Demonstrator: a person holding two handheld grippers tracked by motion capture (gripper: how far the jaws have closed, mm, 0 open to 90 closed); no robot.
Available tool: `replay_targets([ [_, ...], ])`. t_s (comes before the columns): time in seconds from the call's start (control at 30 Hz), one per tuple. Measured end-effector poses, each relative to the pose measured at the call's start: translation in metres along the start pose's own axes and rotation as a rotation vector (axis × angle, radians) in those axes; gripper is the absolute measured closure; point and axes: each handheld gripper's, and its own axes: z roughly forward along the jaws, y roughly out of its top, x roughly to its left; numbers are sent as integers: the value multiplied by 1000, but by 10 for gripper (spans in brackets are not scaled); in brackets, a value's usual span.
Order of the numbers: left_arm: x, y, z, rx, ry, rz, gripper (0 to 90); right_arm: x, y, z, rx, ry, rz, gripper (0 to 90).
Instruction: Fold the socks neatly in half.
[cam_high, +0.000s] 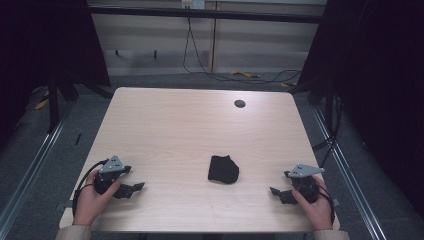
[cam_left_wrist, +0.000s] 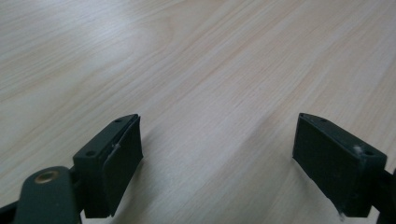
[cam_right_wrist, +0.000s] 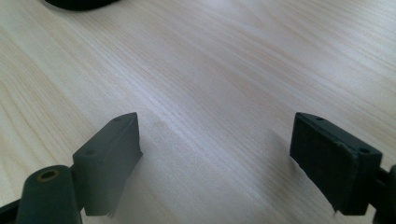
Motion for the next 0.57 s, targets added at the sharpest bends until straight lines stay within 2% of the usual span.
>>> replay_targets([
  [0.07, 1, -2, -2, -6, 6, -8, 155, -1, -1, 0, -3, 1, 6, 154],
  [0.17, 4, -5, -4, -8, 20, 3, 155, -1, -1, 1, -14, 3, 5, 153],
  [0.27, 4, -6, -4, 0, 33, 9, 150, -3, -4, 3, -30, 29, 40, 148],
  [0.33, 4, -6, -4, 3, 39, 10, 148, -4, -4, 3, -29, 29, 41, 142],
  [0.57, 5, -5, -2, 23, 71, -13, 57, -4, -3, 4, -26, 25, 44, 134],
])
